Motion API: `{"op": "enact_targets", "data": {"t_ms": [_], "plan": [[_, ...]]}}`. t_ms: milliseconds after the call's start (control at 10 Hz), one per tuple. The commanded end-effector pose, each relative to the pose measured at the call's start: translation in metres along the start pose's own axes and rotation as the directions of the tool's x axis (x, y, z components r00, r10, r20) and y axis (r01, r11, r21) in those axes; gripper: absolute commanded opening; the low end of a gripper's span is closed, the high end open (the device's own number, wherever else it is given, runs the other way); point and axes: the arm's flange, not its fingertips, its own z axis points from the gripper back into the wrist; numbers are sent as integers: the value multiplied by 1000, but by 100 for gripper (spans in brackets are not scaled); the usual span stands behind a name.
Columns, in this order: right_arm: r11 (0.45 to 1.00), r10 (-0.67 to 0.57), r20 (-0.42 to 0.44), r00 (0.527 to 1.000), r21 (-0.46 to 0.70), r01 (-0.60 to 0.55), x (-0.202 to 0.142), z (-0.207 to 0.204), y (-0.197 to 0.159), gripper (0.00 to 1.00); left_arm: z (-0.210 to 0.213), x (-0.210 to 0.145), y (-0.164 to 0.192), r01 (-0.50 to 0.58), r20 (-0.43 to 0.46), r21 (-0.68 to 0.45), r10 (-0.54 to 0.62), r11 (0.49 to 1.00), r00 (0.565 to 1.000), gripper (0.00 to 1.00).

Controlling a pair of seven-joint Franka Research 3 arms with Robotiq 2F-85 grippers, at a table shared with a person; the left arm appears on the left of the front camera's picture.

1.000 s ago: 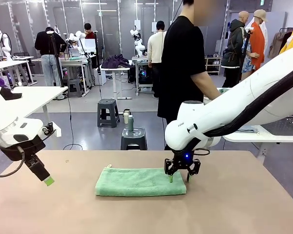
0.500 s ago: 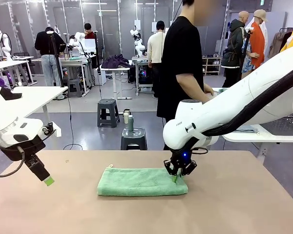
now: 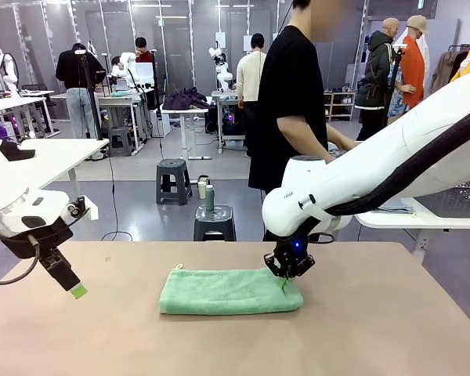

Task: Fold the towels and place them in the basket.
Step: When a person lays out a Towel with hook on the table, fold it in half twice.

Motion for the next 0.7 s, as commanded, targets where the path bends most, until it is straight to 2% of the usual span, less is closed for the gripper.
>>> {"op": "enact_targets", "data": {"t_ms": [0, 200, 400, 600], "plan": [[997, 13, 41, 999, -76, -10, -8, 34, -8, 0, -1, 0, -2, -14, -9, 14, 15, 1000, 1000, 100], [980, 122, 10, 992, -160, -119, -8, 69, -18, 0, -1, 0, -2, -14, -9, 14, 15, 1000, 1000, 100], [976, 128, 17, 992, -180, -123, -6, 89, -9, 0, -1, 0, -2, -14, -9, 14, 15, 1000, 1000, 100], [978, 120, 35, 992, -174, -112, -3, 101, 18, 0, -1, 0, -2, -14, -9, 14, 15, 1000, 1000, 100]]}}
